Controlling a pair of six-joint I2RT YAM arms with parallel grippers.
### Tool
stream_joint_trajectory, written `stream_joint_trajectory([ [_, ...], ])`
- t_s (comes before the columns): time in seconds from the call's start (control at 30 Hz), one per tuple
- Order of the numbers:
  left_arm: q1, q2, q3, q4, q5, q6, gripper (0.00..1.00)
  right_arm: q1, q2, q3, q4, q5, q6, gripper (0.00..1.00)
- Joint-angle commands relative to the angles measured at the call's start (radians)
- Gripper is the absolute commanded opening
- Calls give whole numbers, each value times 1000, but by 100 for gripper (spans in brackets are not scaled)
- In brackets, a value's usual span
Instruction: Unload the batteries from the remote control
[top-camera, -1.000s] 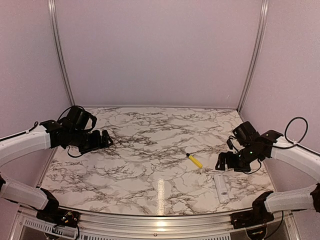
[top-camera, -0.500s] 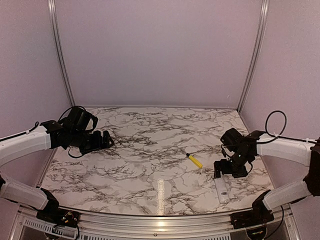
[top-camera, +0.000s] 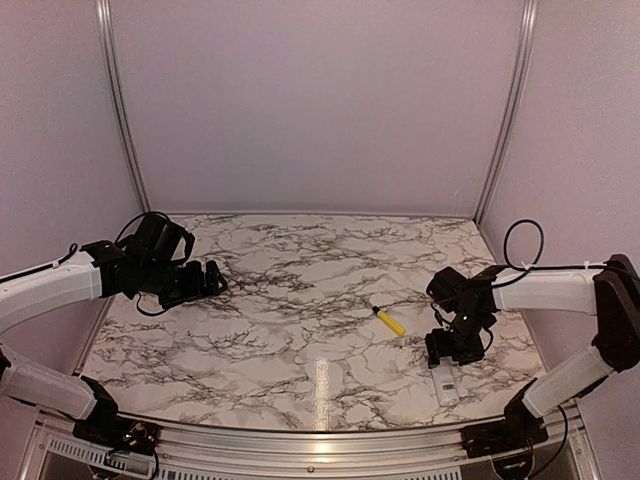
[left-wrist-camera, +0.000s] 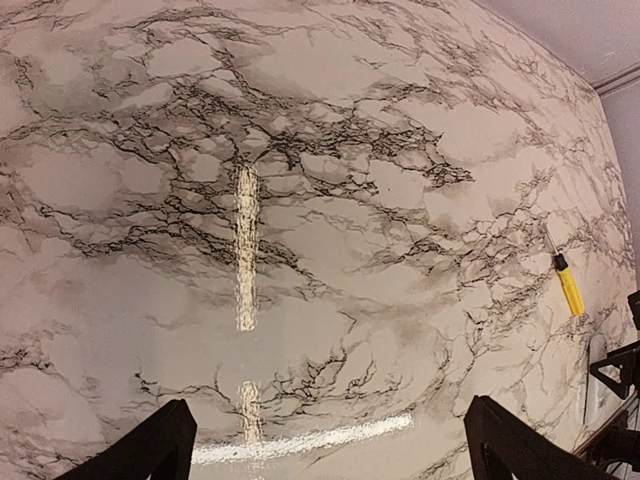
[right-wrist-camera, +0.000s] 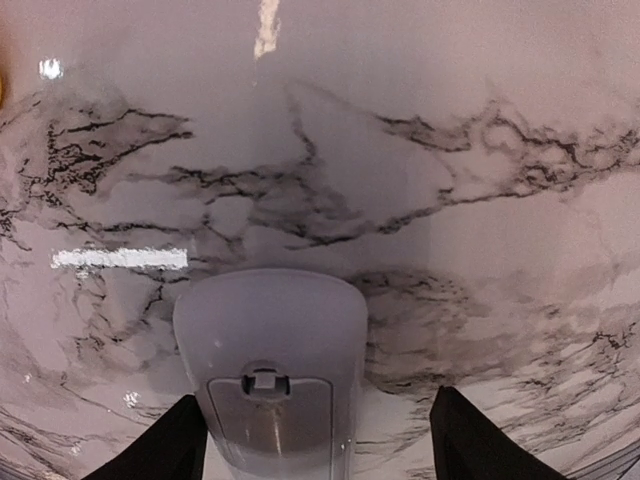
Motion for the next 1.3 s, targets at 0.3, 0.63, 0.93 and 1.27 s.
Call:
stream_joint_trajectory([
  [0.3, -4, -1, -11, 11, -21, -4, 99, 15, 76, 21, 37, 4, 7, 68],
  [0.63, -4, 19, 1, 13, -17, 6, 99, 82, 131, 56, 31, 20, 32, 50],
  [0.93, -7, 14, 4, 17, -7, 16, 99, 81, 115, 124, -3, 30, 20, 40],
  [1.27, -85, 15, 29, 96, -38, 12, 99, 82, 99, 344, -50, 41, 74, 34],
])
